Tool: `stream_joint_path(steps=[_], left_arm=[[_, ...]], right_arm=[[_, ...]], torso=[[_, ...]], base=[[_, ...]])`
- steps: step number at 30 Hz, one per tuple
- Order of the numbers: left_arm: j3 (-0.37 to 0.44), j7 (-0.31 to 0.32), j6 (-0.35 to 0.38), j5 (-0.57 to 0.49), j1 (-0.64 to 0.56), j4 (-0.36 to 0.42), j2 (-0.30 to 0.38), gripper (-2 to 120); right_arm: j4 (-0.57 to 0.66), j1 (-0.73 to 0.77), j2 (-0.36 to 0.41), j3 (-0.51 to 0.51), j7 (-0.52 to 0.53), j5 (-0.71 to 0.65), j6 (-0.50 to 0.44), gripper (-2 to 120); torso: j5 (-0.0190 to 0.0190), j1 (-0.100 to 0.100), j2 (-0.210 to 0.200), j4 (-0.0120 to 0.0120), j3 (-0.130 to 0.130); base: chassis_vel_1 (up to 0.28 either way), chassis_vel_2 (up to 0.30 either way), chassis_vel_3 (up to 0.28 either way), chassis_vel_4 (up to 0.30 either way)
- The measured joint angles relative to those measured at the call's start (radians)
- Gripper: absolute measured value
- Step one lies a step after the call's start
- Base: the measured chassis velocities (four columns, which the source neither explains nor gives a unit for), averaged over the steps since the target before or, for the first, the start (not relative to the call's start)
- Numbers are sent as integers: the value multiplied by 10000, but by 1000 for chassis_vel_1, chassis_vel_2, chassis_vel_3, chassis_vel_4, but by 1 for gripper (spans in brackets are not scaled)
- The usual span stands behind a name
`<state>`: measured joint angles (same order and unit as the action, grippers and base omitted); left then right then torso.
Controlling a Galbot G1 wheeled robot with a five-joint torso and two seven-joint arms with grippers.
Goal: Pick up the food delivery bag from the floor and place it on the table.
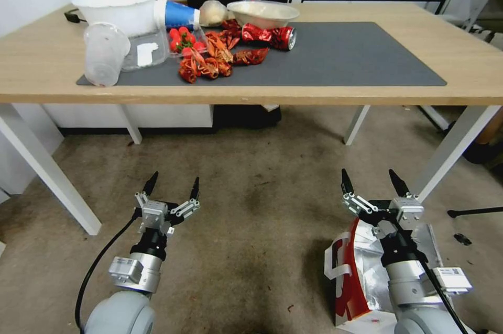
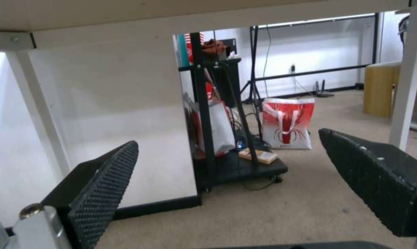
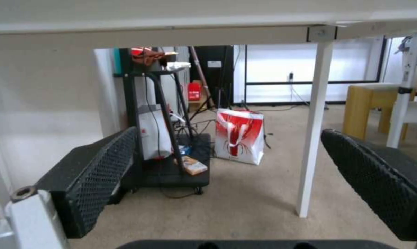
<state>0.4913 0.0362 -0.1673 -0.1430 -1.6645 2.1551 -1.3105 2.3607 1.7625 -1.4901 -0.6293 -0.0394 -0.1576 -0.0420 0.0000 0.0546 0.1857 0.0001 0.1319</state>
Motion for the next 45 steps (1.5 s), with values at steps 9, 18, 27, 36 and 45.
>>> stream_joint_path(steps=[9, 18, 27, 36, 45], left_arm=[[-7, 2, 1, -3, -12, -31, -6, 98], [-16, -10, -66, 61, -113, 12, -45, 98], [-32, -11, -74, 66, -143, 34, -95, 98], [-37, -11, -77, 68, -158, 88, -93, 98], [-68, 1, -95, 72, -140, 63, -92, 98]], right_arm=[[29, -76, -6, -110, 122, -134, 37, 100], [59, -93, -115, -126, 124, -185, 38, 100], [59, -108, -130, -195, 125, -286, 18, 100], [71, -104, -130, -210, 117, -327, 16, 100], [89, -41, -134, -209, 131, -352, 12, 100]], torso=[[0, -66, -344, -1, -281], [0, -119, -705, 0, -591], [-1, -148, -1025, 0, -881], [0, -182, -1385, 0, -1215], [0, -221, -1614, 0, -1318]], base=[[0, 0, 0, 0], [0, 0, 0, 0], [0, 0, 0, 0], [0, 0, 0, 0], [0, 0, 0, 0]])
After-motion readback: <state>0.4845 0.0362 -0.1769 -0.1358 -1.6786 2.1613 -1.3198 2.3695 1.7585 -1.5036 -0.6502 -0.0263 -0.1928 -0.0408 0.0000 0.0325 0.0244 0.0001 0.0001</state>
